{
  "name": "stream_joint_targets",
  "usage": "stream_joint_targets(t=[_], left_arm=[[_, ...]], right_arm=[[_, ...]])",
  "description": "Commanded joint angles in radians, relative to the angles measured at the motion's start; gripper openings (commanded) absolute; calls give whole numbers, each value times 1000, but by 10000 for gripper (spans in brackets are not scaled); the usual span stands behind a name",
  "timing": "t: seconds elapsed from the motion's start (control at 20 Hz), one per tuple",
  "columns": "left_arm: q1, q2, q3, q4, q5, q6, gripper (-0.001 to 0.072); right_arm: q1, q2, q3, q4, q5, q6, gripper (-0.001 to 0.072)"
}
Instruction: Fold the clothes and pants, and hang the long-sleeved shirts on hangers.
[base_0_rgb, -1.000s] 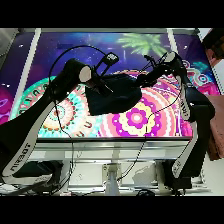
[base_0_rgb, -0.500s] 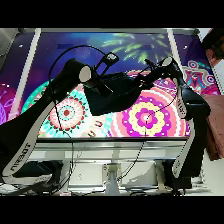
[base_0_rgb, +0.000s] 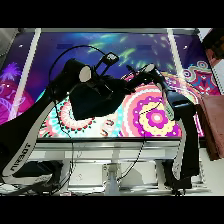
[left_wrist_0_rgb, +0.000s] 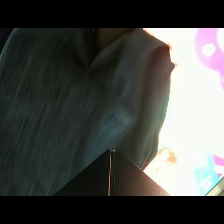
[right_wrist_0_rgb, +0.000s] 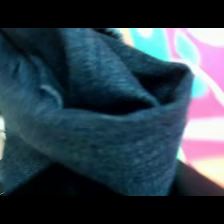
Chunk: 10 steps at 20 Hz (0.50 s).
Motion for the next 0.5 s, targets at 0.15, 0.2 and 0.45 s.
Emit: stream_joint_targets(t=[0.15,0.2,0.45], left_arm=[[3,14,0,31,1,0,28],[5,25,0,46,4,0,28],[11,140,1,75,-3,0,29]], right_arm=[[71,10,56,29,-29,-61,50],[61,26,60,27,-24,-64,50],[-23,175,60,-99,33,-79,50]])
